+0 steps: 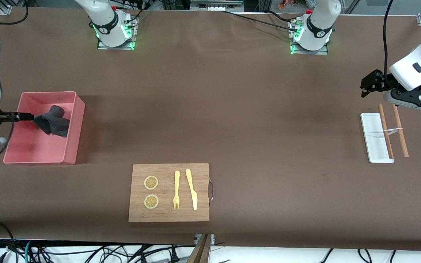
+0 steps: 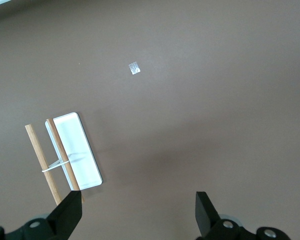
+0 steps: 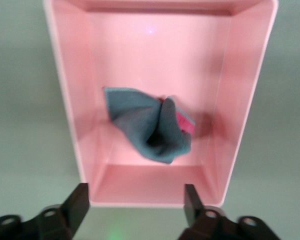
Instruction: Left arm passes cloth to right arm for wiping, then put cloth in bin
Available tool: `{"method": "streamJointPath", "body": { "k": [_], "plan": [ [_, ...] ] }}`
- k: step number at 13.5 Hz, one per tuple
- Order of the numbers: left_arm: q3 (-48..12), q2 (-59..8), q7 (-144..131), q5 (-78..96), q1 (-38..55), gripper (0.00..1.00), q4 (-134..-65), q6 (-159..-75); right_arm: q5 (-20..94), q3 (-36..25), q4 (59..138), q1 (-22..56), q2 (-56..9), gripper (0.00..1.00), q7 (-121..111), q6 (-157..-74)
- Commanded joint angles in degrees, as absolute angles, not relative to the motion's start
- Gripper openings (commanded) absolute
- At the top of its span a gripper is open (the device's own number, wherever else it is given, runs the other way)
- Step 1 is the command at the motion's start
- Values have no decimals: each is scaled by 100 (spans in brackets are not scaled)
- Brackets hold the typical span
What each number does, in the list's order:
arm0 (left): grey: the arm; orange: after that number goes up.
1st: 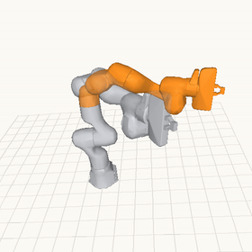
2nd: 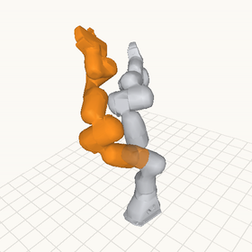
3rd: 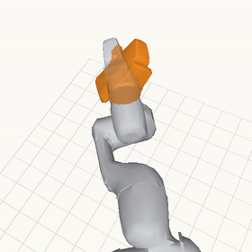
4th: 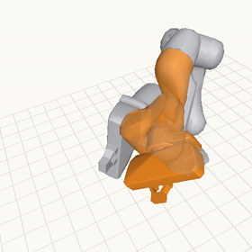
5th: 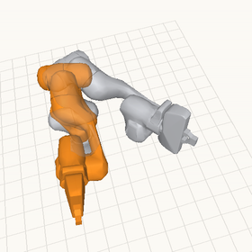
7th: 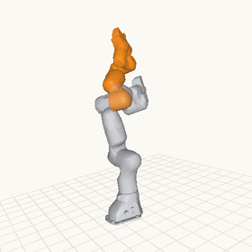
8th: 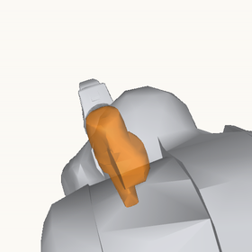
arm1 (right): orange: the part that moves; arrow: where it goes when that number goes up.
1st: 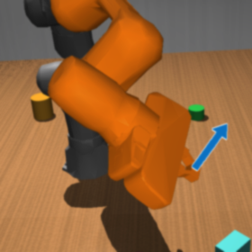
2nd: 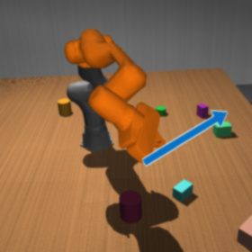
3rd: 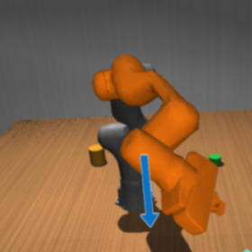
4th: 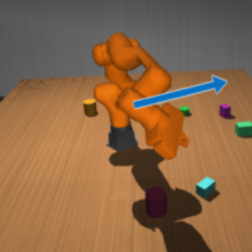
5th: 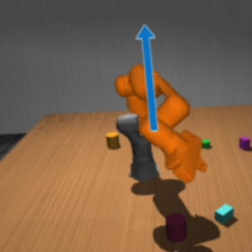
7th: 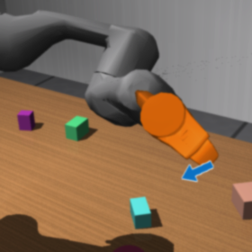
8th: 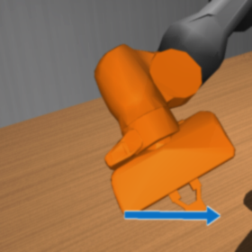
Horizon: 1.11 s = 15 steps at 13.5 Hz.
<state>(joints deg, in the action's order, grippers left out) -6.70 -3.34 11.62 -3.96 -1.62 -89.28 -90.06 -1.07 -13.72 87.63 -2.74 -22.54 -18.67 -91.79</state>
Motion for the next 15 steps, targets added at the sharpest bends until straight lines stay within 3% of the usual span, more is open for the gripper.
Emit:
{"method": "streamJointPath", "body": {
  "k": [1, 7, 11, 15],
  "plan": [
    [-677, -404, 1116, -404, -176, 100, -8780, -8974, -106, -1029, 8693, -316, -1593, 100, -1881, -8624],
    [-677, -404, 1116, -387, -176, 100, -8771, -8974, -185, -483, 8377, -325, -652, 100, -1916, -8156],
    [-677, -404, 1134, -352, -184, 100, -8780, -8965, -184, -449, 8165, -325, -580, 100, -1951, -8139],
    [-677, -404, 1151, -334, -193, 100, -8789, -8965, -650, 157, 8130, -334, -589, 100, -1148, -7866]
  ]
}}
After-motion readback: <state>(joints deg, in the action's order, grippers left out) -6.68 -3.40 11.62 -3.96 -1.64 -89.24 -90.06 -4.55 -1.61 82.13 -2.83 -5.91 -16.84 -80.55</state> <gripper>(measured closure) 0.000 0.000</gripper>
